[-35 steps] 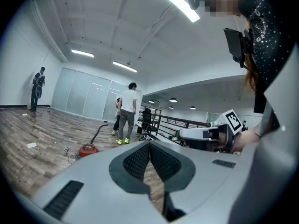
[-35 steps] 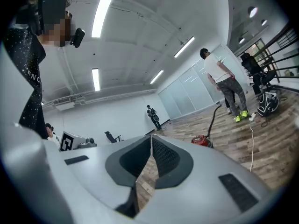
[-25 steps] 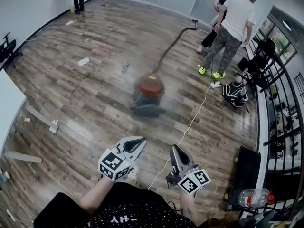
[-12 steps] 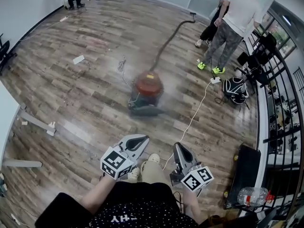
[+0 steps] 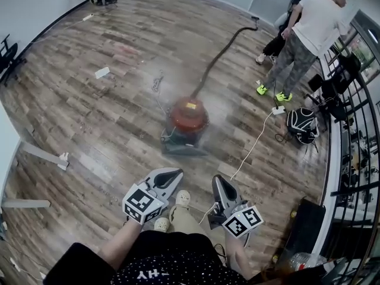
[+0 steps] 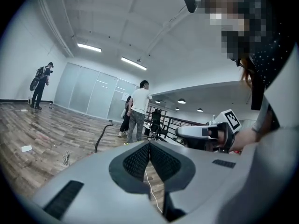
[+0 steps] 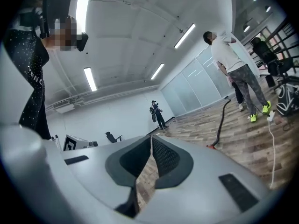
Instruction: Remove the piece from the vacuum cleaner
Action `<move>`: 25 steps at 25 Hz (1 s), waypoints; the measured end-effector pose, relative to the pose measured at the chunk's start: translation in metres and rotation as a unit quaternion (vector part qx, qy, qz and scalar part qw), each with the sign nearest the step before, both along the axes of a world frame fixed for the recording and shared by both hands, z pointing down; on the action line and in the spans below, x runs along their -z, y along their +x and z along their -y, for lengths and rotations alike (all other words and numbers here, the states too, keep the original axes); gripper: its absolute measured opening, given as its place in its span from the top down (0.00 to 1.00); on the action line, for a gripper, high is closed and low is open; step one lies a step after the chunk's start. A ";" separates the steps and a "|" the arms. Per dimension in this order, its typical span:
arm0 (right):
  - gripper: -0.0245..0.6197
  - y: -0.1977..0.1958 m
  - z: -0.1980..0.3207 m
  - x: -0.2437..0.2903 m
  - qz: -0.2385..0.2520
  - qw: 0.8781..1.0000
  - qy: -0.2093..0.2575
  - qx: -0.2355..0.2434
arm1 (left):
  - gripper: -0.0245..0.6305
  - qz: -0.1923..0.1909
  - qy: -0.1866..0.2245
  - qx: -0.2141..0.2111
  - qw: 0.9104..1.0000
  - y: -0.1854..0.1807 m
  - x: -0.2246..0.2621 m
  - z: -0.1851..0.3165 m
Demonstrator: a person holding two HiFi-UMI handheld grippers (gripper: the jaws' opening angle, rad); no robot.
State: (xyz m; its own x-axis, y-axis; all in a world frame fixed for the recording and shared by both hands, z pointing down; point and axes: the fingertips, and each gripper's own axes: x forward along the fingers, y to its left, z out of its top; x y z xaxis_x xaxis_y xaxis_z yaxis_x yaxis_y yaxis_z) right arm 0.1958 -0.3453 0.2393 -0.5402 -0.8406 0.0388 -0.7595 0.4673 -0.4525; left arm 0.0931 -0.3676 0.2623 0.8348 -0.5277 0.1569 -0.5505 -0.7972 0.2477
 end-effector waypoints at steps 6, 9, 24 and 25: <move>0.95 0.024 0.063 -0.024 -0.029 0.999 0.001 0.022 | 0.95 0.004 0.003 -0.001 1.000 0.023 -0.019 0.054; 0.95 0.026 0.083 -0.050 -0.040 0.999 0.003 0.029 | 0.95 0.012 -0.001 -0.006 1.000 0.029 -0.048 0.068; 0.95 0.053 0.129 -0.252 -0.032 0.999 -0.006 0.025 | 0.95 0.030 0.006 0.019 0.999 0.041 -0.246 0.115; 0.95 0.055 0.129 -0.267 -0.032 0.999 -0.003 0.028 | 0.95 0.031 0.010 0.017 0.999 0.043 -0.260 0.116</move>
